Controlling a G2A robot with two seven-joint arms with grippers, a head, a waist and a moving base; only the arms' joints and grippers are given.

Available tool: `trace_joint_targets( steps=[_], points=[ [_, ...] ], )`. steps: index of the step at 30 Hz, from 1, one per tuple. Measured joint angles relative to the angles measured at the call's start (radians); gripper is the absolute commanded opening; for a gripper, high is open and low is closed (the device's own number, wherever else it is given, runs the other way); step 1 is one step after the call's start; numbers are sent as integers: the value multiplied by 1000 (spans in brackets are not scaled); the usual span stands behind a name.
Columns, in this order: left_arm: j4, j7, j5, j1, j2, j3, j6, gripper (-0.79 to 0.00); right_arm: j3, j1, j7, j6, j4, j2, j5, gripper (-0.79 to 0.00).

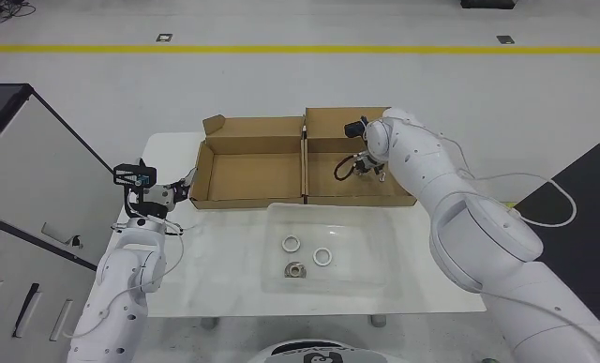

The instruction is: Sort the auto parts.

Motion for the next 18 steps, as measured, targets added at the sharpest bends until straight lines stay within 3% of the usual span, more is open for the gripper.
trace_joint_targets(
  steps=[2, 3, 4, 18],
  points=[
    [0, 0, 0, 0, 0, 0, 0, 0, 5, 7, -11, -4, 7, 0, 3, -172],
    [0, 0, 0, 0, 0, 0, 0, 0, 10, 13, -20, -9, 10, 1, 7, -114],
    [0, 0, 0, 0, 0, 0, 0, 0, 14, 18, -28, -15, 12, 2, 10, 0],
    [0, 0, 0, 0, 0, 0, 0, 0, 111, 67, -150, -239, -80, 70, 86, 0]
  ],
)
